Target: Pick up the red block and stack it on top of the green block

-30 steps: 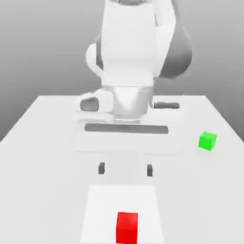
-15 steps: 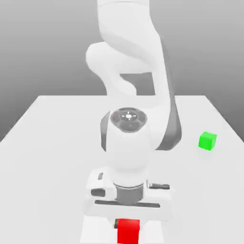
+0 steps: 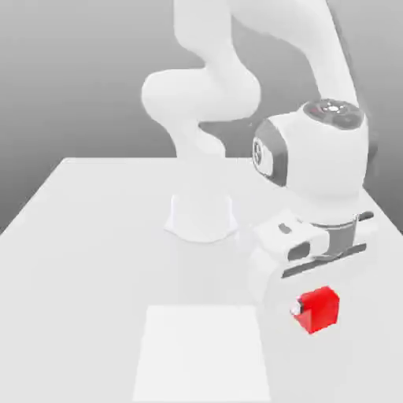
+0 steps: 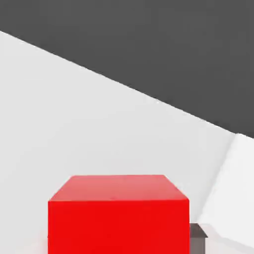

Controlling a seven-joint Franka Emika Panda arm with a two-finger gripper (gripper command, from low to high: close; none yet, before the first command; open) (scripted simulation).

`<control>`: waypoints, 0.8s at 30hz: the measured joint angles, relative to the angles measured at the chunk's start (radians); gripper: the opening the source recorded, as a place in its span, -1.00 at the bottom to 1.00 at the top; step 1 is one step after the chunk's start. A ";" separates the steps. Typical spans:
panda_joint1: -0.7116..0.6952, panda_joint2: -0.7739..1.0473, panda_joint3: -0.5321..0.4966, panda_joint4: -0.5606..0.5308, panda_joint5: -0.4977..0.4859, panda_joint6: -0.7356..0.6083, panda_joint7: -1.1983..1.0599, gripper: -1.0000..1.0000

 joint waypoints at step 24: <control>0.490 -0.117 0.320 -0.265 -0.121 0.124 -0.416 -1.00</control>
